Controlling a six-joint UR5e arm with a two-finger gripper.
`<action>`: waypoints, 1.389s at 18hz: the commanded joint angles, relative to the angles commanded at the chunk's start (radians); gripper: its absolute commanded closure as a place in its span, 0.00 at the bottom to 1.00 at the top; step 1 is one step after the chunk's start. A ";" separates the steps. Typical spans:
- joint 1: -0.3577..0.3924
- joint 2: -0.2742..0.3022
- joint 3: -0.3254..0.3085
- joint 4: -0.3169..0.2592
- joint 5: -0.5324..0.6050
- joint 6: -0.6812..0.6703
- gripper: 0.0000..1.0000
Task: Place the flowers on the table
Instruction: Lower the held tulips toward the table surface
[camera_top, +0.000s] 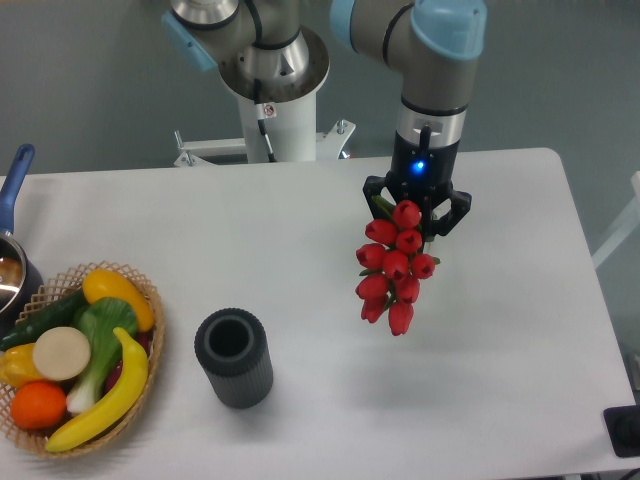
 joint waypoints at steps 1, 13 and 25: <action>0.000 0.000 -0.012 0.000 0.000 0.000 0.60; 0.008 -0.116 -0.035 0.006 0.003 -0.026 0.59; 0.003 -0.209 -0.026 0.014 0.002 -0.022 0.59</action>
